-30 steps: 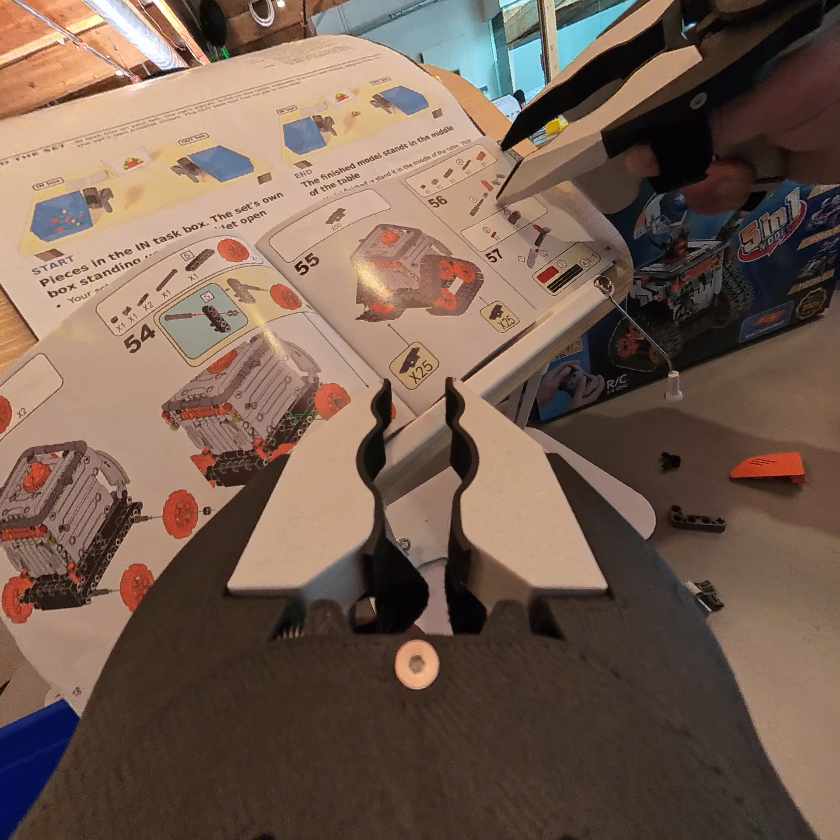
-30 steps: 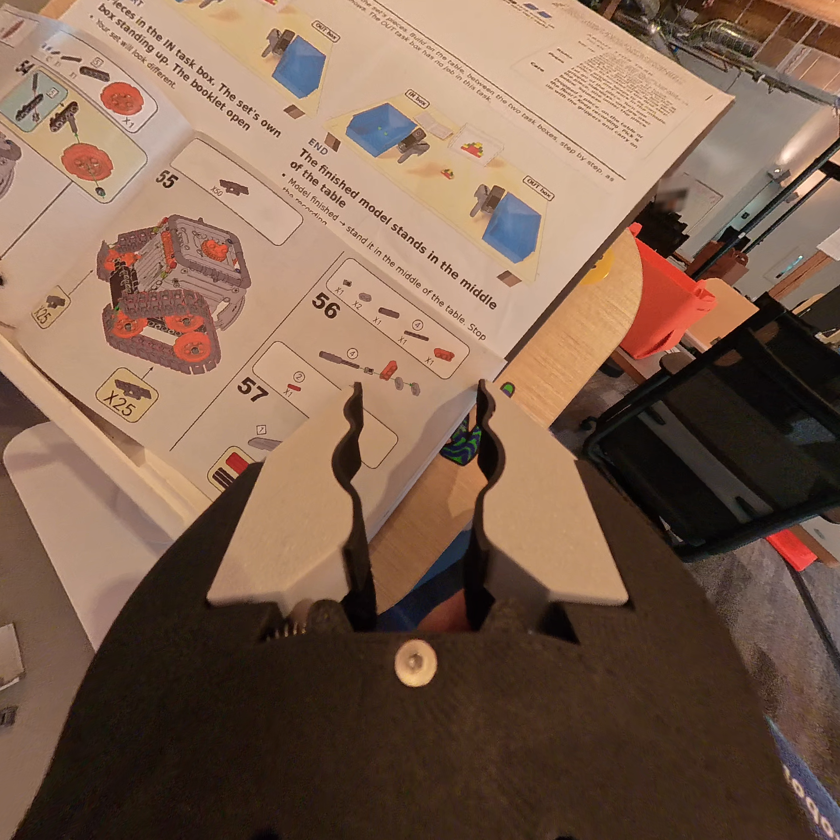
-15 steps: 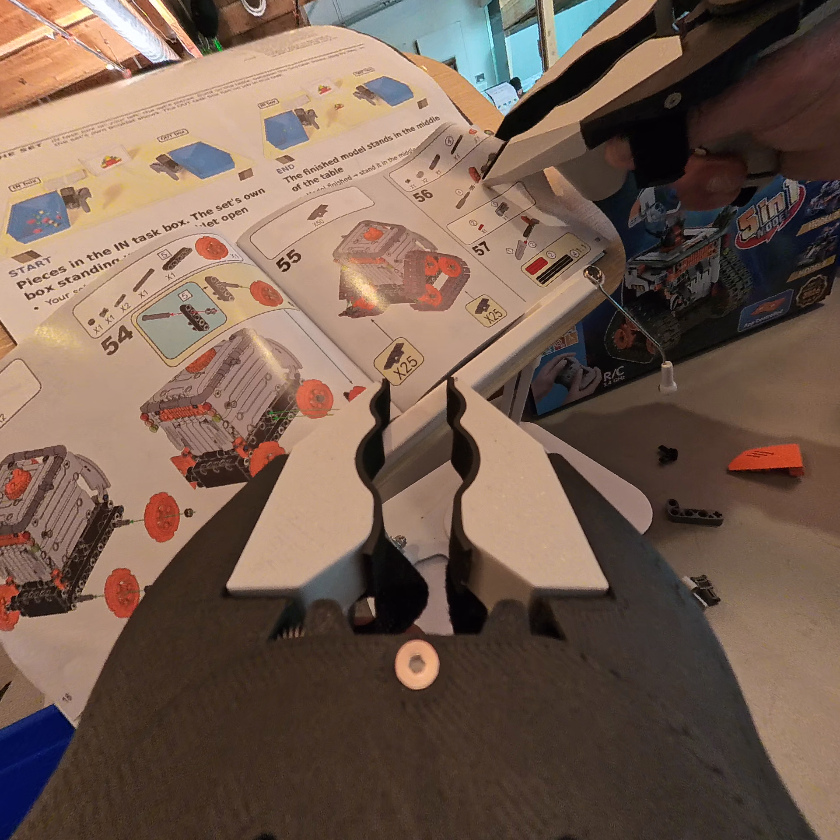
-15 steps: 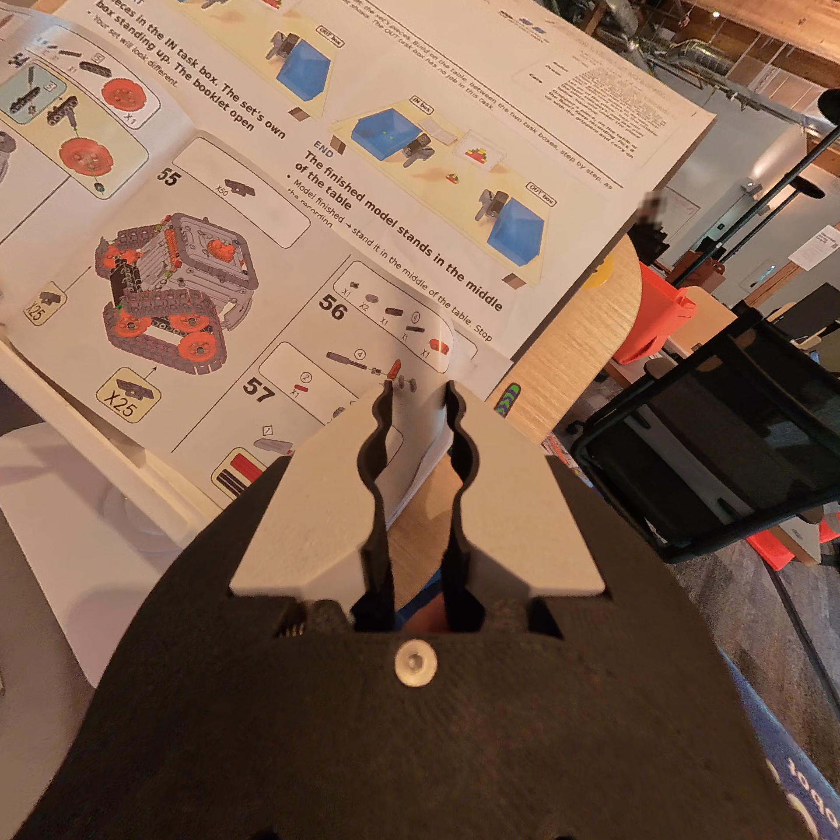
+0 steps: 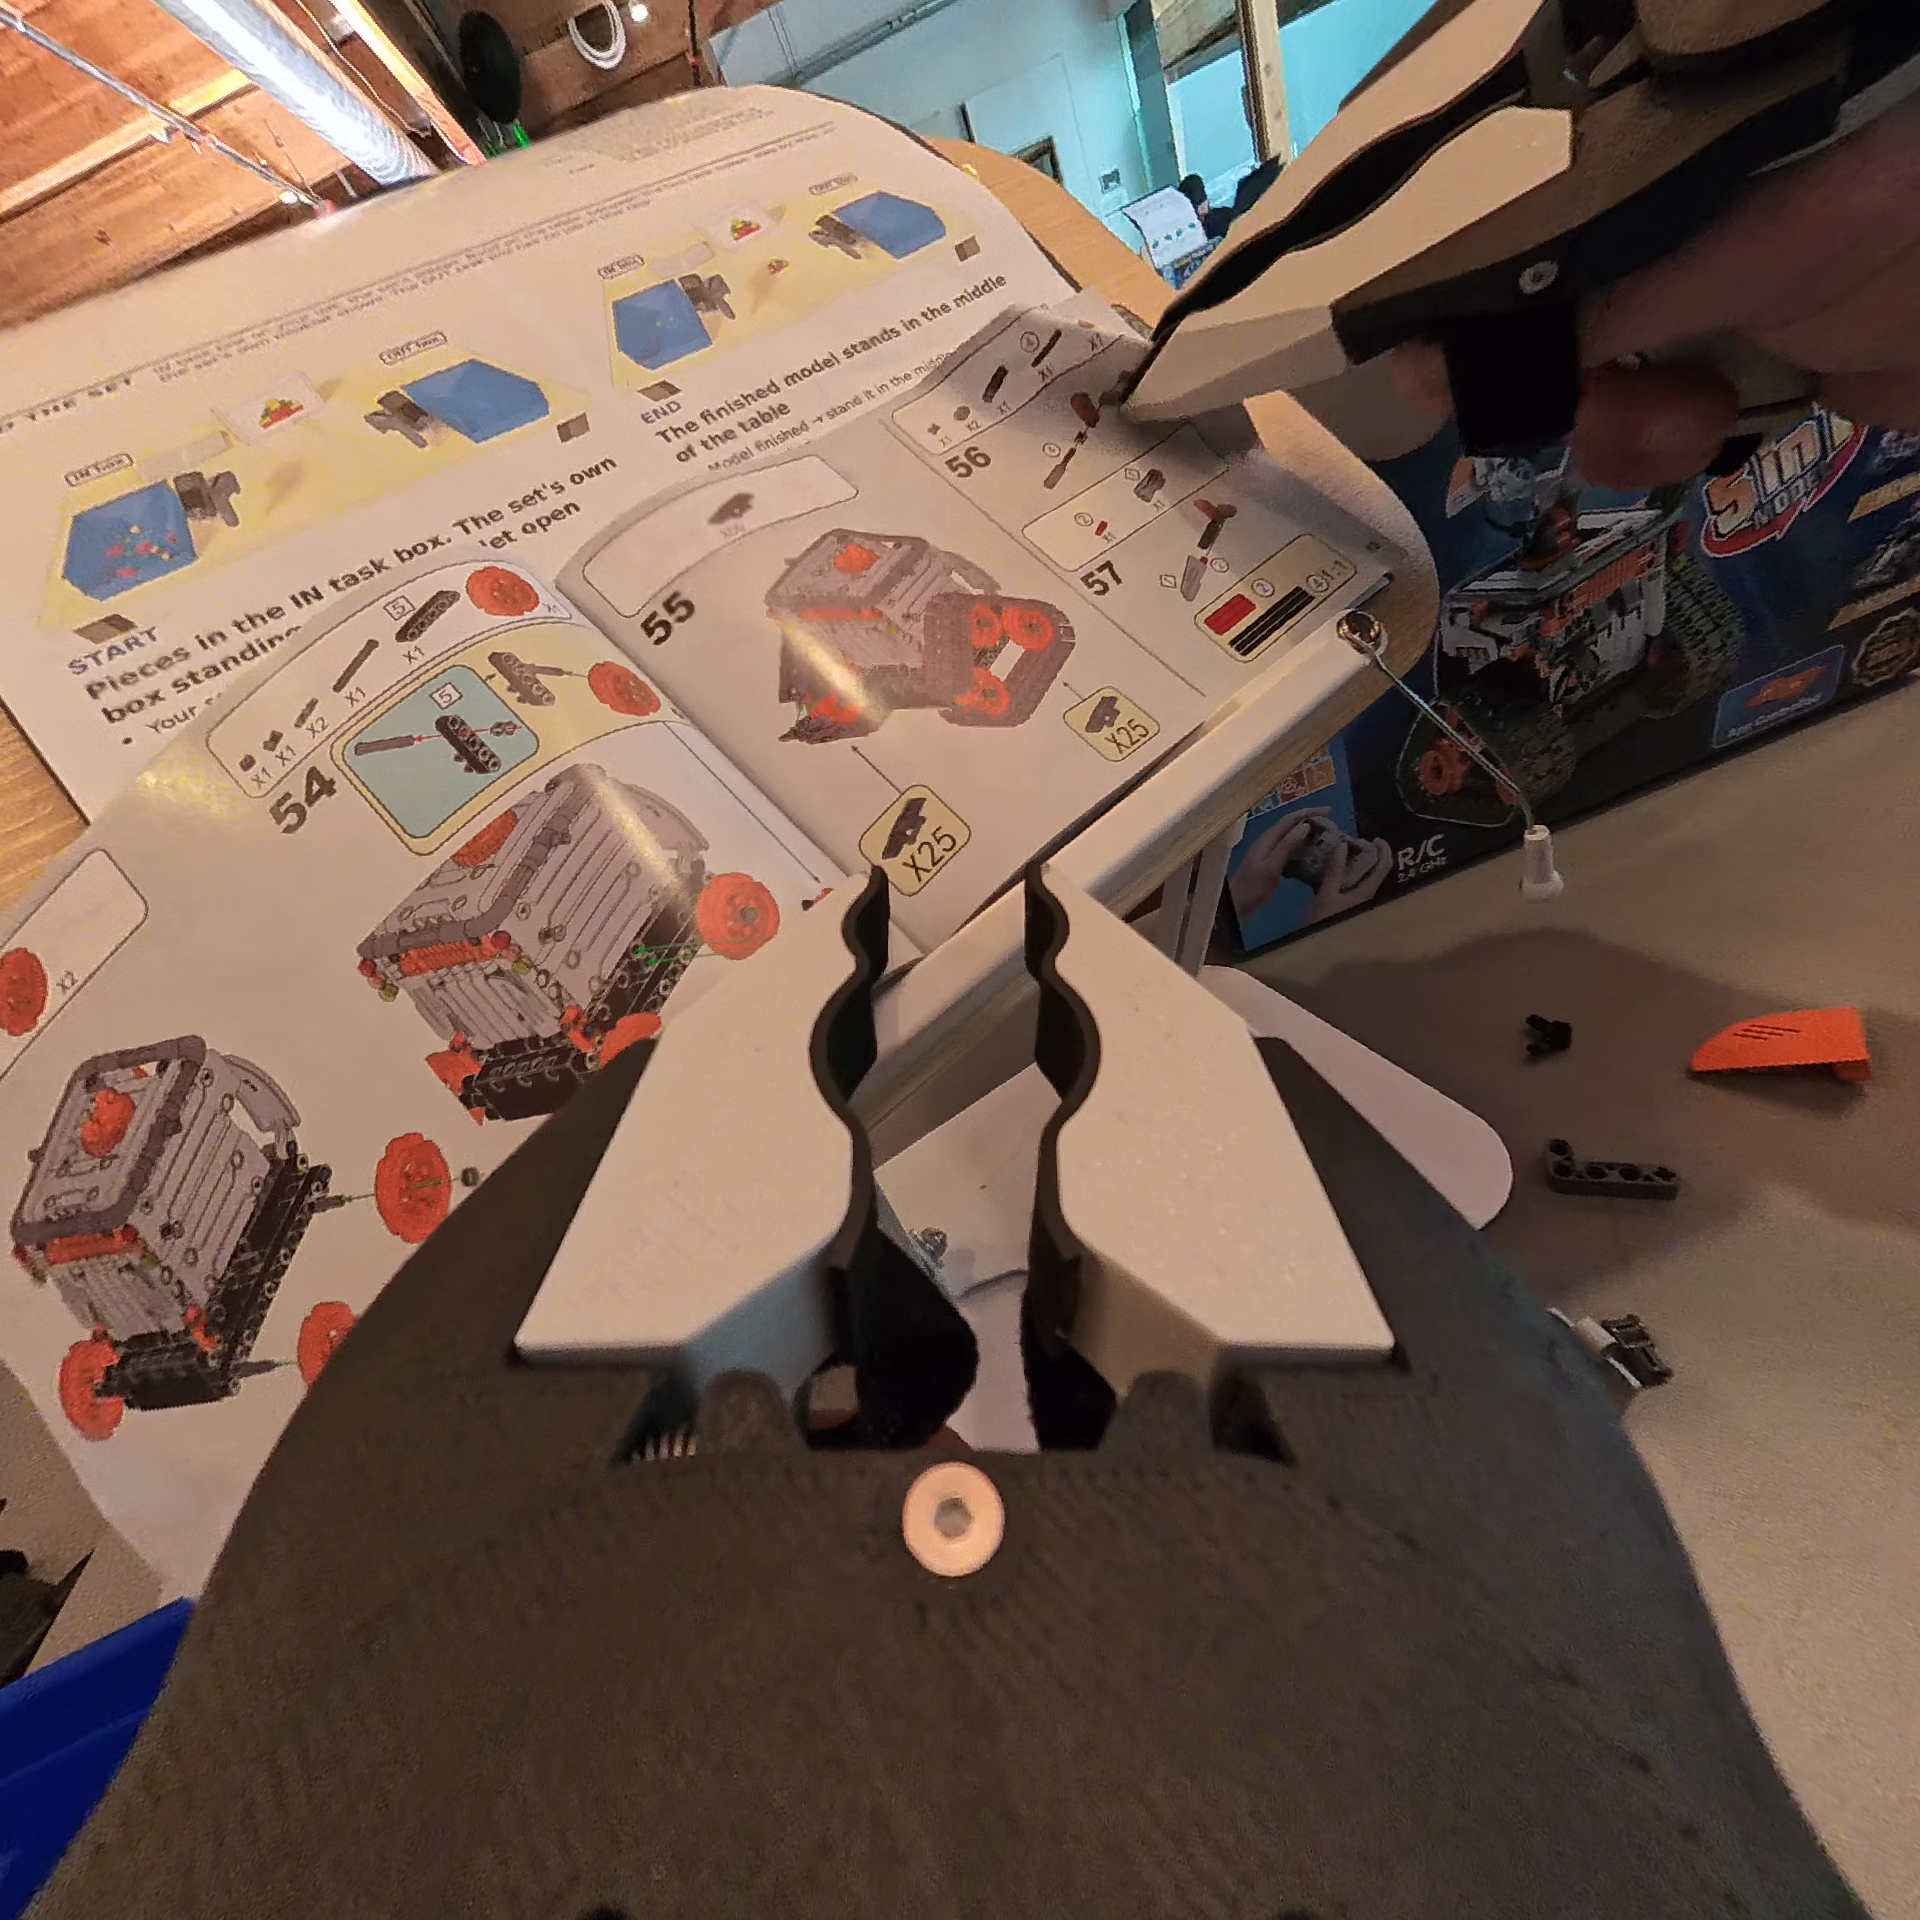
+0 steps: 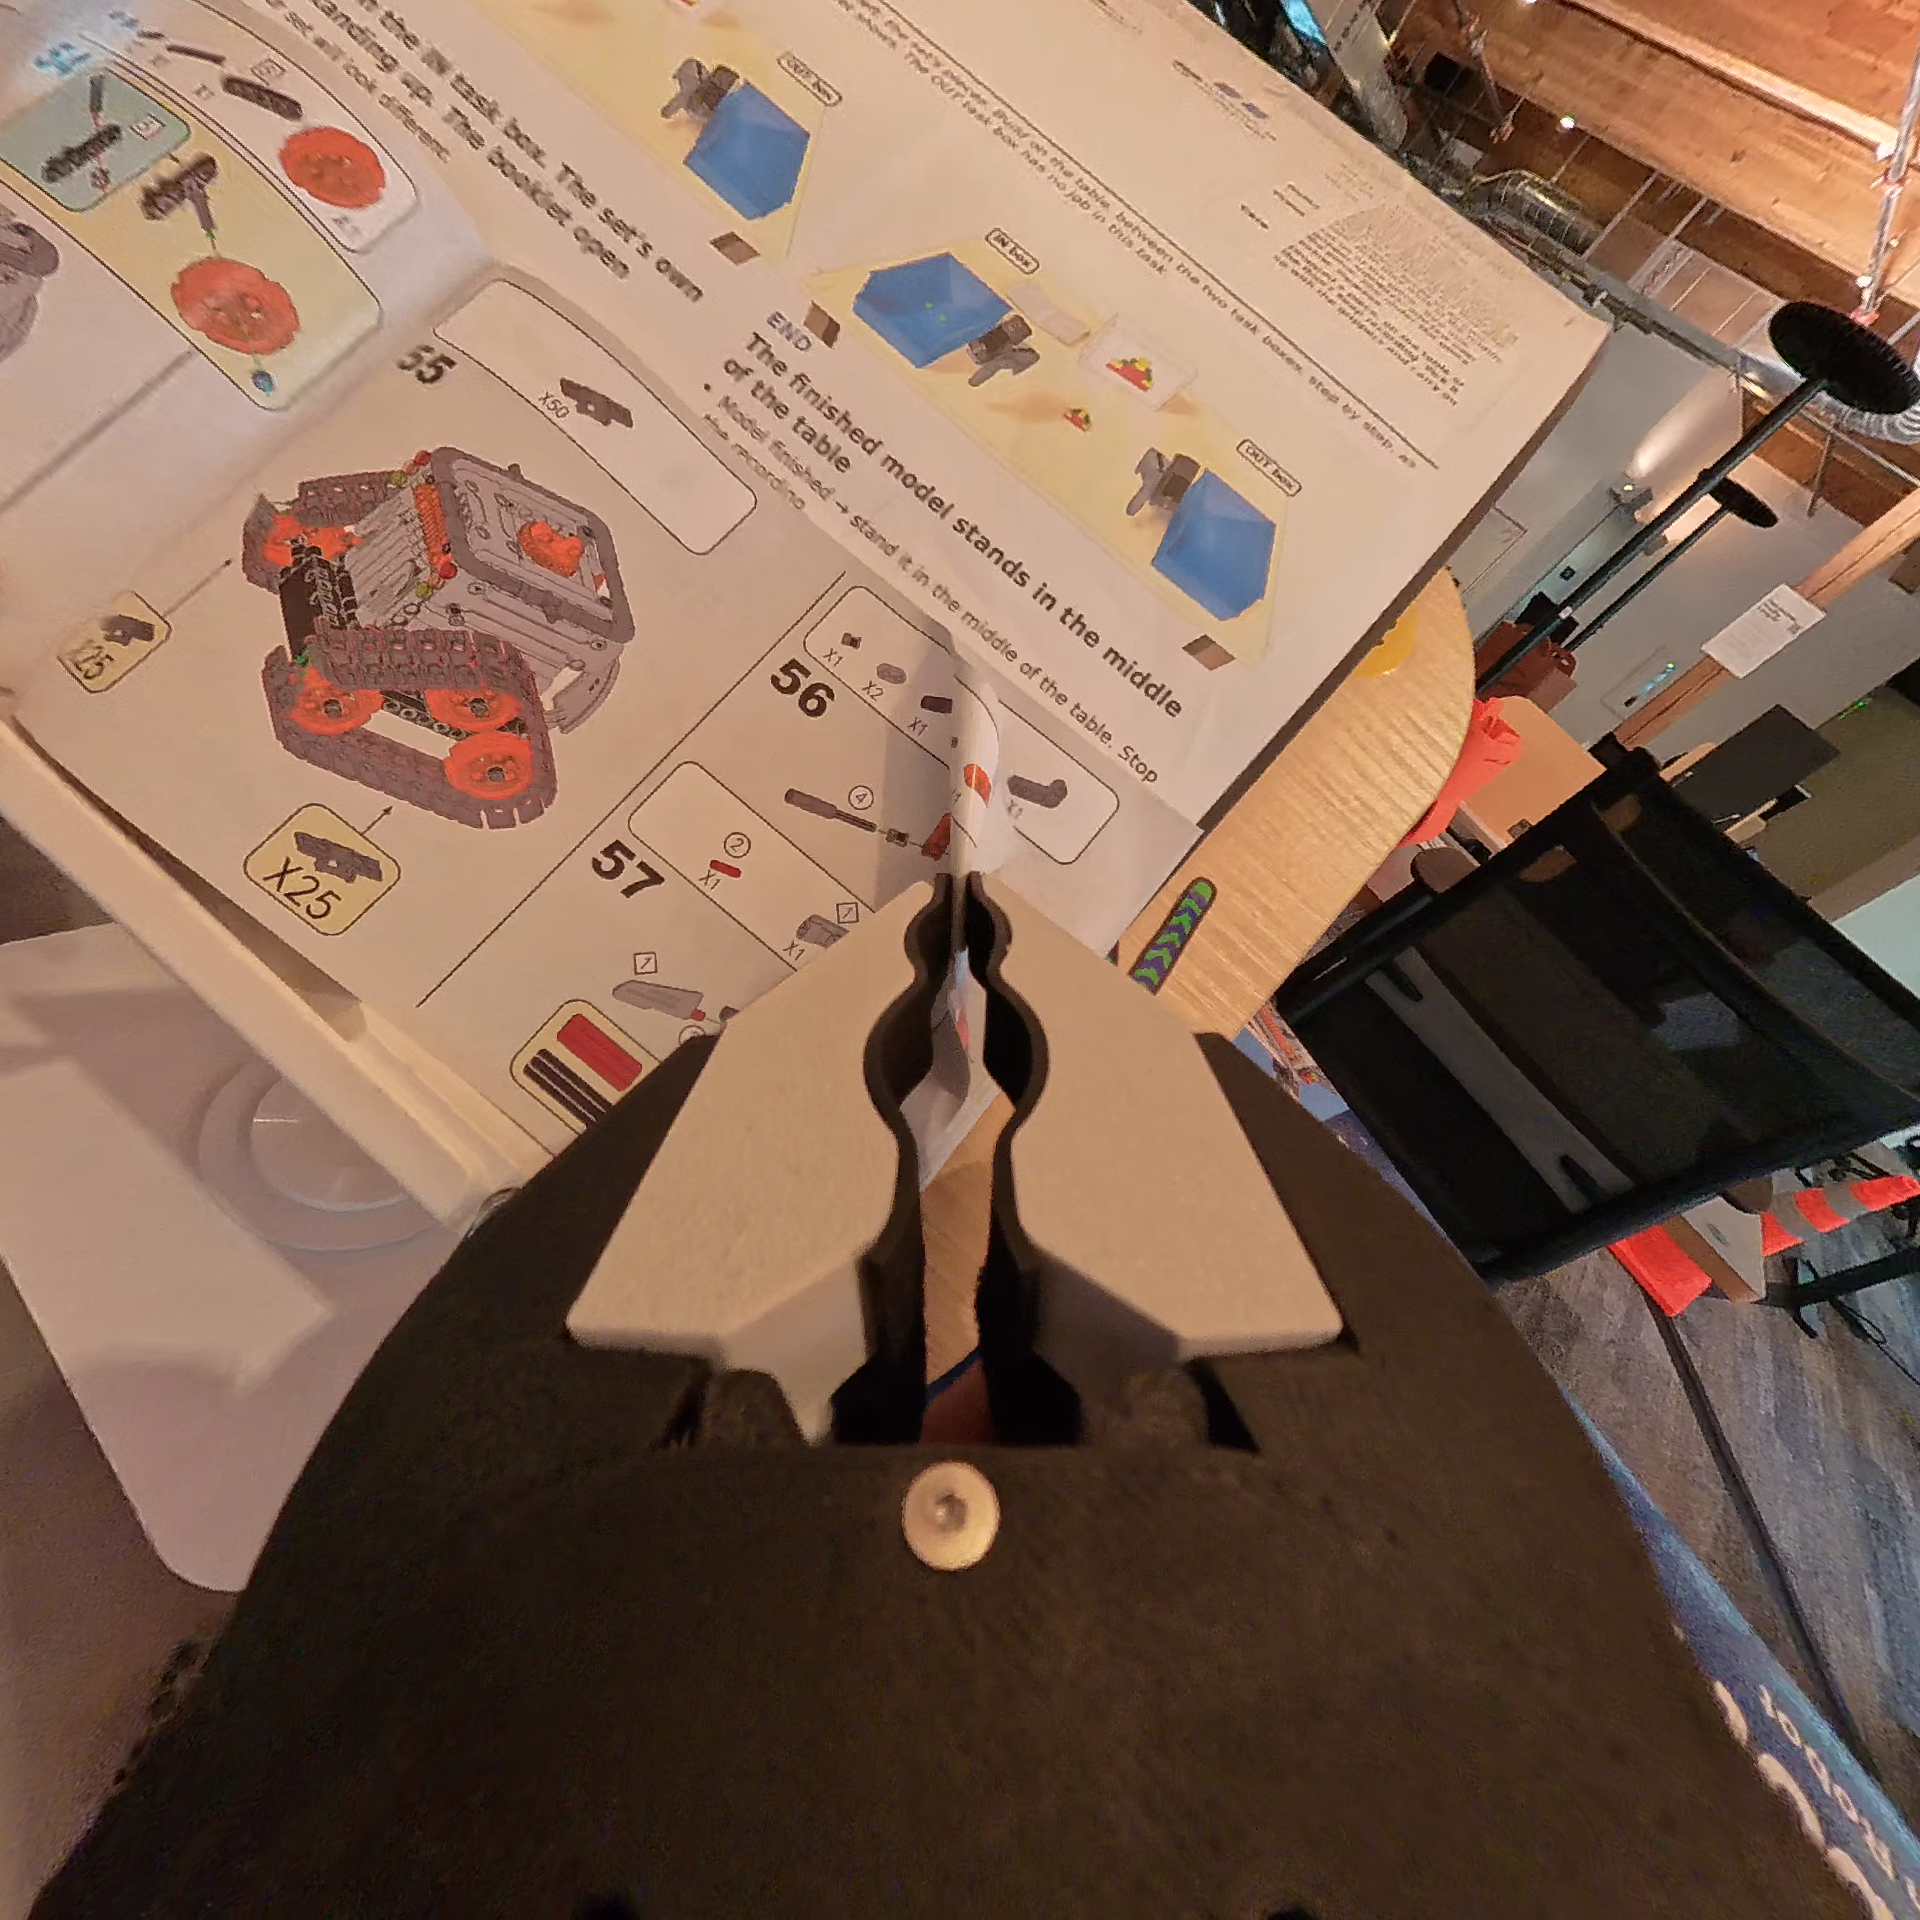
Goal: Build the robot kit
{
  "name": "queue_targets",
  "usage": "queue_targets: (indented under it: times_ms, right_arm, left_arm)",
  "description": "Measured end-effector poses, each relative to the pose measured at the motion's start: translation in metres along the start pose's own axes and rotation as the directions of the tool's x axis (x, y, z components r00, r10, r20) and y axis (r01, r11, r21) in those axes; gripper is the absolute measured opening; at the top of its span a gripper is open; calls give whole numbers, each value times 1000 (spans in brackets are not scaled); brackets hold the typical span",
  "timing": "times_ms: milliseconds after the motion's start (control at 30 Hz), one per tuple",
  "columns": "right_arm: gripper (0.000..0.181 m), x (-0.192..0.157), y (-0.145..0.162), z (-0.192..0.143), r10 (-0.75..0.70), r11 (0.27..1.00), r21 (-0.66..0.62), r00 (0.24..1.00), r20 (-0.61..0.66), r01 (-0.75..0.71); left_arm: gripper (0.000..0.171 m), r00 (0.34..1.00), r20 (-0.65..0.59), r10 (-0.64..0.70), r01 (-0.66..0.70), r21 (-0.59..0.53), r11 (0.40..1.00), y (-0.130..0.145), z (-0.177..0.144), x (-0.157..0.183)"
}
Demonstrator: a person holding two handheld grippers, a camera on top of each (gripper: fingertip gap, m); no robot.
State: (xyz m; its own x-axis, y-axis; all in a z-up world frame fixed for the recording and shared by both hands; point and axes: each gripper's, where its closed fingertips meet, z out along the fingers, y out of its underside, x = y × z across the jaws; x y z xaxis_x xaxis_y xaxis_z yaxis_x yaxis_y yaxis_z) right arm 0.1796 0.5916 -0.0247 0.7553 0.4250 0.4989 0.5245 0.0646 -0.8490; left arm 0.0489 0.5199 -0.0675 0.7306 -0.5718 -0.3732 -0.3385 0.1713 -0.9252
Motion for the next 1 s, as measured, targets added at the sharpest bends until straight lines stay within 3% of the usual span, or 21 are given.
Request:
queue_targets:
  times_ms: [167, 333, 500, 667, 800, 900, 1000]
  right_arm:
    - [0, -8, -9, -12, 26, 999, 18, 998, 62, -27]
    - [0, -36, -36, -38, 178, 979, 42, 938, 297, -199]
    - [0, -70, -61, -57, 109, 983, 98, 920, 376, -157]
    - [0, -117, -91, -61, 149, 950, 169, 856, 495, -263]
    - [0, -127, -111, -52, 239, 903, 178, 802, 548, -390]
    - [0, -129, -121, -49, 269, 885, 175, 780, 564, -431]
    - [1, -133, -128, -47, 263, 885, 176, 774, 575, -432]
  left_arm:
    - [26, 1000, 18, 19, -19, 14, 1000, -6, -2, -2]
    - [30, 998, 5, 66, -66, 111, 992, -39, -12, 5]
    - [33, 984, -139, -108, 133, 179, 975, -72, -17, 7]
    - [47, 896, -375, -238, 302, 123, 945, -67, -10, 30]
    - [53, 921, -328, -212, 271, 143, 952, -61, -10, 29]
    - [46, 949, -252, -191, 230, 138, 963, -55, -9, 22]
    - [34, 943, -256, -211, 255, 150, 955, -54, -12, 16]
